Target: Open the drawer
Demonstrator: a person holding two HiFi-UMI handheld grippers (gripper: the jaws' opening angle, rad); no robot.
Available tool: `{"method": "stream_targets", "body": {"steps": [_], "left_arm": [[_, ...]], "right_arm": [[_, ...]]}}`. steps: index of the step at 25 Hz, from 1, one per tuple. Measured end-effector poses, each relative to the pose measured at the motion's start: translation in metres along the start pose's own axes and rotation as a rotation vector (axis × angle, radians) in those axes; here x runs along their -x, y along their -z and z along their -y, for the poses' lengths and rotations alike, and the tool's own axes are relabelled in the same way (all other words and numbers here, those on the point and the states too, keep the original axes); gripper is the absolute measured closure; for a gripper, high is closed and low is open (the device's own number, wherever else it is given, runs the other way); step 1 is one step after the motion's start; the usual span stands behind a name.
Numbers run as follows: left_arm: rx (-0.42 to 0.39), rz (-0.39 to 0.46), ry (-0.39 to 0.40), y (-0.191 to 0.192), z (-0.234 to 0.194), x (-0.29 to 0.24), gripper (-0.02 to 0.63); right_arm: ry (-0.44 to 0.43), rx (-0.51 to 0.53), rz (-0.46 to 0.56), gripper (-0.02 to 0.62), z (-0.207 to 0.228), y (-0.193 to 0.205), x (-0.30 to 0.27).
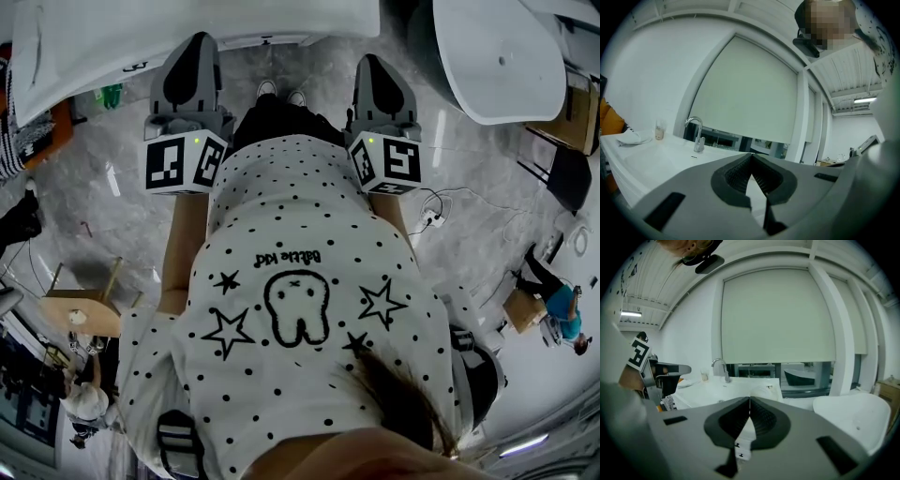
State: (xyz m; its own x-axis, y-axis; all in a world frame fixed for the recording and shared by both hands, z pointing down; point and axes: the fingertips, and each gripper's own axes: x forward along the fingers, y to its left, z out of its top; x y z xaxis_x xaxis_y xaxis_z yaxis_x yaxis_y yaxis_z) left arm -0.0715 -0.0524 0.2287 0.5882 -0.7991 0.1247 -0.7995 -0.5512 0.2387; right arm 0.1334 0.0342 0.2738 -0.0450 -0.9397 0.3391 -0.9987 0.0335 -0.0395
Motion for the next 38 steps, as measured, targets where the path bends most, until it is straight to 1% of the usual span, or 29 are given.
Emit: {"method": "stream_targets", "body": {"steps": [7,17,29,38], "left_arm": [[0.001,-0.011,0.005,0.003,-0.003,0.001,0.601],[0.002,-0.009,0.007,0.005,-0.002,0.003,0.601],[0.025,-0.002,-0.017,0.008,-0.002,0.007,0.601],[0.022,0.000,-0.042,0.008,-0.008,0.011,0.601]], "right_arm": [[0.016,-0.006,0.000,0.581,0.001,0.003,0.004],[0.006,-0.002,-0.003,0.581,-0.001,0.005,0.005],[-0.017,0.020,-0.013,0.581,-0.003,0.004,0.000],[-0.036,0.025,0.001,0.581,-0.006,-0.001,-0.006]]}}
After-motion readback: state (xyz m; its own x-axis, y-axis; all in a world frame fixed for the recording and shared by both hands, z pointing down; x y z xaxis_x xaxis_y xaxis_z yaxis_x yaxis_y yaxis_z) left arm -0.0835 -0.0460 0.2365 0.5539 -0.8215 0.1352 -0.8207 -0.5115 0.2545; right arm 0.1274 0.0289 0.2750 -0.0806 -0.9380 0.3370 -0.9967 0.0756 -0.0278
